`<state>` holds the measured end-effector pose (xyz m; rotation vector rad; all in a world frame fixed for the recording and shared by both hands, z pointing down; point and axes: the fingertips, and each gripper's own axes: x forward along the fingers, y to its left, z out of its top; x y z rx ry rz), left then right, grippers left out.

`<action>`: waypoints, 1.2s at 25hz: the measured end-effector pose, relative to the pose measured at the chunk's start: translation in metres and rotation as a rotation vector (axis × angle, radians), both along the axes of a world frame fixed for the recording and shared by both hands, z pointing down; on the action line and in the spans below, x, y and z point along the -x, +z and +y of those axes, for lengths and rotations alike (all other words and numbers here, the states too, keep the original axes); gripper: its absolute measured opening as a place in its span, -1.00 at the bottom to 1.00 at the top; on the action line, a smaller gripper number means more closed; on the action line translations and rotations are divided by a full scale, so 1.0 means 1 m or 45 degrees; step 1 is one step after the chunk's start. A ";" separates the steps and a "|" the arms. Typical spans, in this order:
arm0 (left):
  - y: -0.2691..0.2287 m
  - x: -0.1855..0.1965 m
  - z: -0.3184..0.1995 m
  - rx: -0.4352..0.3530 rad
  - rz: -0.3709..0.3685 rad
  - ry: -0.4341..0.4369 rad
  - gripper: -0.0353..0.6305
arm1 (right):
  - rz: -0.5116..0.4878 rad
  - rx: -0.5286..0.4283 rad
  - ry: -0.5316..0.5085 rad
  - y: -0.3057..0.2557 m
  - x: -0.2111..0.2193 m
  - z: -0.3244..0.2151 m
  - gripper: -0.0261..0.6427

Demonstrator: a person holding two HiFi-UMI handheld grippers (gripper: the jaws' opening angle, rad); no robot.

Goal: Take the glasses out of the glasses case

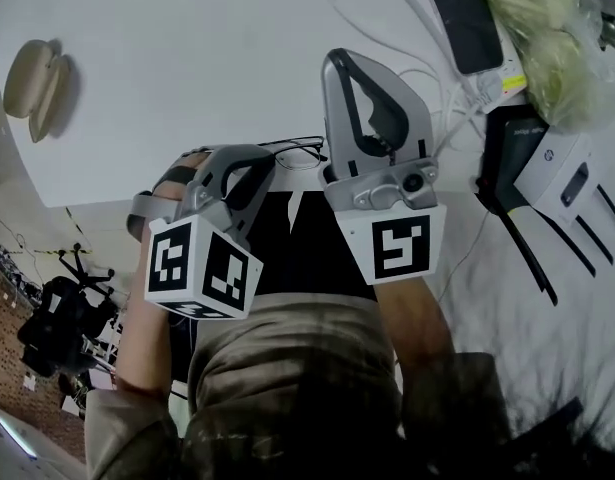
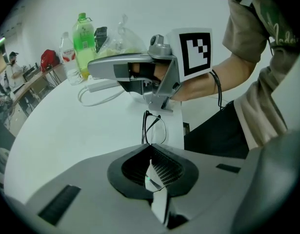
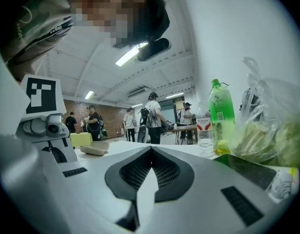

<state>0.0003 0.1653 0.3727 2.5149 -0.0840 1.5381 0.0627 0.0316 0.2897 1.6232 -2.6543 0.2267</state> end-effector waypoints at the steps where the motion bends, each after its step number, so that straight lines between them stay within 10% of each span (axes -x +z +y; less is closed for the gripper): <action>1: -0.001 -0.002 0.001 0.000 -0.005 0.000 -0.84 | -0.010 0.010 -0.012 0.001 0.000 0.001 -0.89; 30: 0.013 -0.020 0.029 0.053 -0.023 -0.003 -0.84 | -0.010 0.007 0.051 0.017 -0.041 0.003 -0.89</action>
